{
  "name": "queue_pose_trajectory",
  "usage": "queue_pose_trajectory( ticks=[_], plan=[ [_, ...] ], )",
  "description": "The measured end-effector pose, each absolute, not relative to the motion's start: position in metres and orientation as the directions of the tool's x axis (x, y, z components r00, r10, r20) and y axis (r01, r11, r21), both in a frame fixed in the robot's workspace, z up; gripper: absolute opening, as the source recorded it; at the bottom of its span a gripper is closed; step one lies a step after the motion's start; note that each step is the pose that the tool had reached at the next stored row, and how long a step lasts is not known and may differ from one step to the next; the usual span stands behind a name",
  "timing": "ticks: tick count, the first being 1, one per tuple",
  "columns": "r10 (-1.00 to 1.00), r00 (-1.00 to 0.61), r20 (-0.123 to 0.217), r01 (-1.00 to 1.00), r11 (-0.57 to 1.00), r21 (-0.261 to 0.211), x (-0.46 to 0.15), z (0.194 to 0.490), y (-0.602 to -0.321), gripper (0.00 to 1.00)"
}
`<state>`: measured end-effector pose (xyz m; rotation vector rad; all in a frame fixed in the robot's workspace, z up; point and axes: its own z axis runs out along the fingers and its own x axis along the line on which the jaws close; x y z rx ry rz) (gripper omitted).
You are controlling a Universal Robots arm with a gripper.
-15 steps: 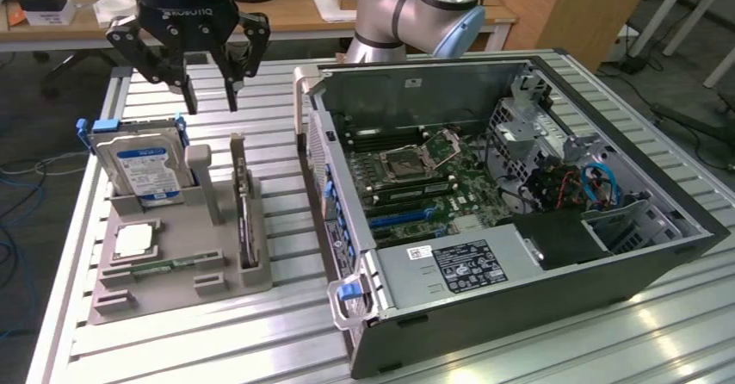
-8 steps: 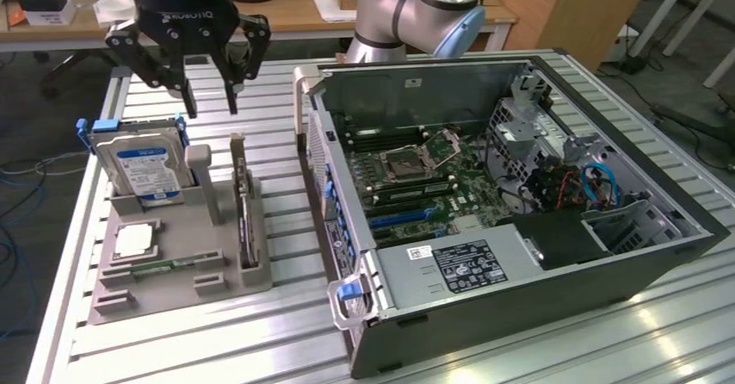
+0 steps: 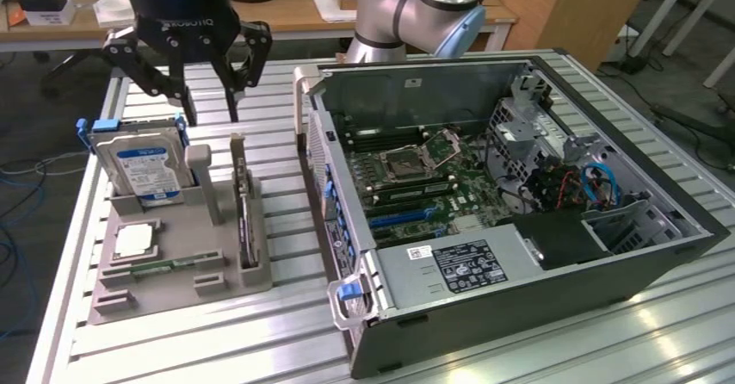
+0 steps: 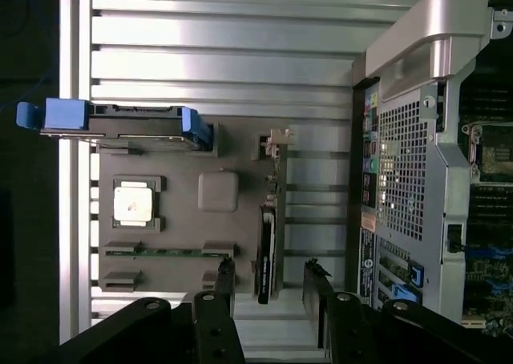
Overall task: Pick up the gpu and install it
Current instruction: 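Pick up the gpu and move the gpu toward the slot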
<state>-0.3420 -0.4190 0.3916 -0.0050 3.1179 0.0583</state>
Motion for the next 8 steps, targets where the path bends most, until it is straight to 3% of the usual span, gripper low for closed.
queue_pose_trajectory(
  ticks=[8],
  plan=[
    [-0.003,-1.0,-0.023,-0.004,0.999,0.037,-0.342,0.3883,-0.4194,0.47]
  ],
)
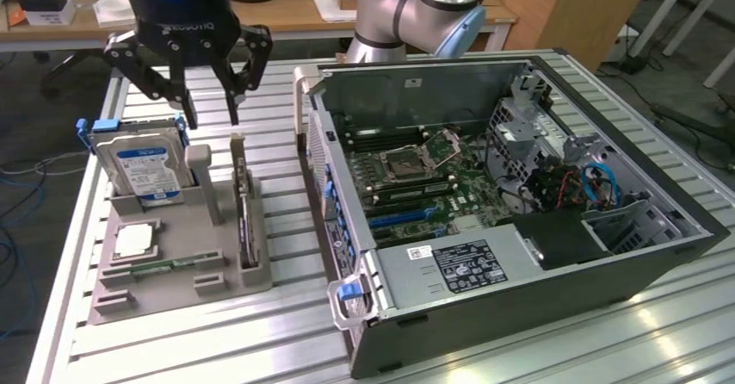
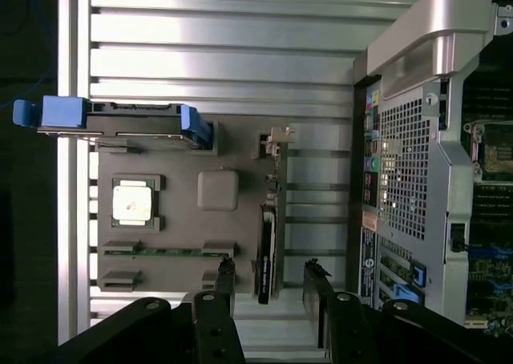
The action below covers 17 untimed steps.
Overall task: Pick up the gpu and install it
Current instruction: 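Pick up the gpu and move the gpu toward the slot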
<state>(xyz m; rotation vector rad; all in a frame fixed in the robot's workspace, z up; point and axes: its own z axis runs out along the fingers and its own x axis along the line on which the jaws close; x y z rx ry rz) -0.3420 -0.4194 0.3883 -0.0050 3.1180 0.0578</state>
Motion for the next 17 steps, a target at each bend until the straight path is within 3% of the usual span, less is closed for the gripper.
queue_pose_trajectory(
  ticks=[17],
  plan=[
    [-0.003,-1.0,-0.023,-0.004,0.999,0.037,-0.342,0.3799,-0.4194,0.47]
  ],
)
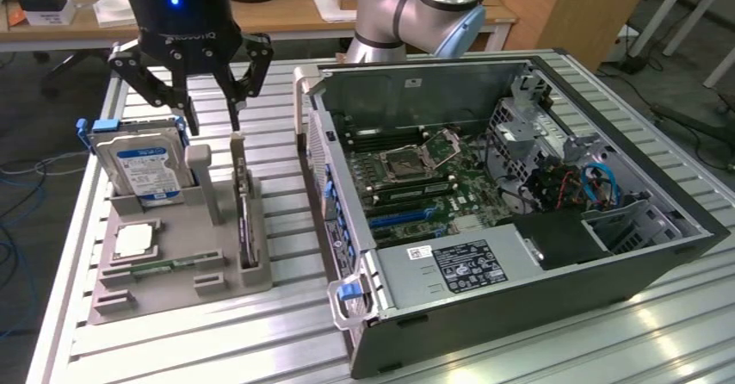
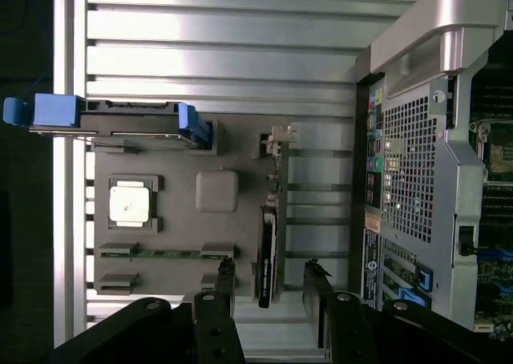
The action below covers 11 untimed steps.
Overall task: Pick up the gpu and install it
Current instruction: 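Pick up the gpu and move the gpu toward the slot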
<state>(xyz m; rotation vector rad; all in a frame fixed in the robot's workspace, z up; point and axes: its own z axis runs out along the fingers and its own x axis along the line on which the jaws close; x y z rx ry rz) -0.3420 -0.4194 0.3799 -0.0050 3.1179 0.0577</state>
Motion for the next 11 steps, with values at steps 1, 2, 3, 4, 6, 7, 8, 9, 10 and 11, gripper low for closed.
queue_pose_trajectory(
  ticks=[1,2,3,4,6,7,8,9,10,11],
  plan=[
    [-0.003,-1.0,-0.023,-0.004,0.999,0.037,-0.342,0.3796,-0.4195,0.47],
    [-0.003,-1.0,-0.023,-0.004,0.999,0.037,-0.342,0.3792,-0.4195,0.47],
    [-0.003,-1.0,-0.023,-0.004,0.999,0.037,-0.342,0.3788,-0.4195,0.47],
    [-0.003,-1.0,-0.023,-0.004,0.999,0.037,-0.342,0.3785,-0.4195,0.47],
    [-0.003,-1.0,-0.023,-0.004,0.999,0.037,-0.342,0.378,-0.4195,0.47],
    [-0.003,-1.0,-0.023,-0.004,0.999,0.037,-0.342,0.3776,-0.4195,0.47],
    [-0.003,-1.0,-0.023,-0.004,0.999,0.037,-0.342,0.3773,-0.4195,0.47],
    [-0.003,-1.0,-0.023,-0.004,0.999,0.037,-0.342,0.3769,-0.4194,0.47],
    [-0.003,-1.0,-0.023,-0.004,0.999,0.037,-0.342,0.3767,-0.4194,0.47],
    [-0.003,-1.0,-0.023,-0.004,0.999,0.037,-0.342,0.3764,-0.4194,0.47]
  ],
)
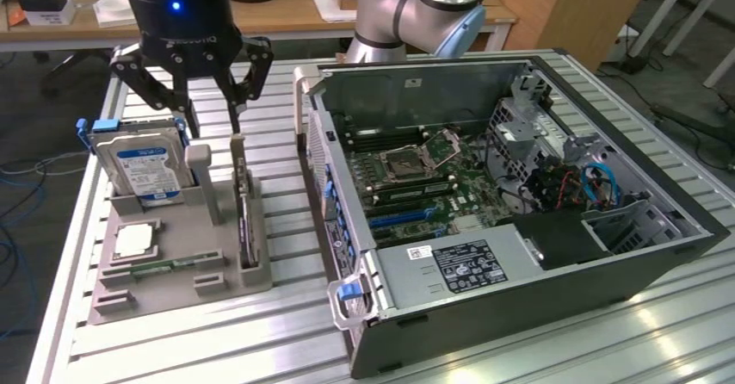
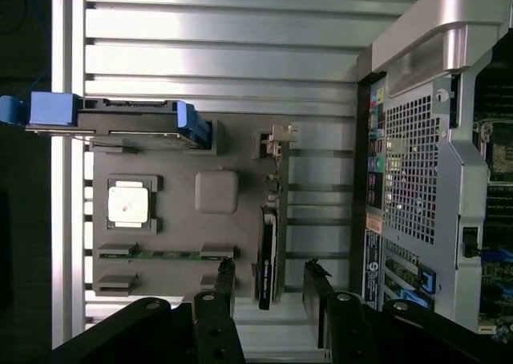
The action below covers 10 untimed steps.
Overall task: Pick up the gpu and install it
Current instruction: 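Pick up the gpu and move the gpu toward the slot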
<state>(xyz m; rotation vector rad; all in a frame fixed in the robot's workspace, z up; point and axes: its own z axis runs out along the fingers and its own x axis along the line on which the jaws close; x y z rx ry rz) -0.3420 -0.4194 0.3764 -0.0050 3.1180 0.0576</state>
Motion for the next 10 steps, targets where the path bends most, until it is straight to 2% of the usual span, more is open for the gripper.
queue_pose_trajectory(
  ticks=[10],
  plan=[
    [-0.003,-1.0,-0.023,-0.004,0.999,0.037,-0.342,0.3738,-0.4195,0.47]
  ],
)
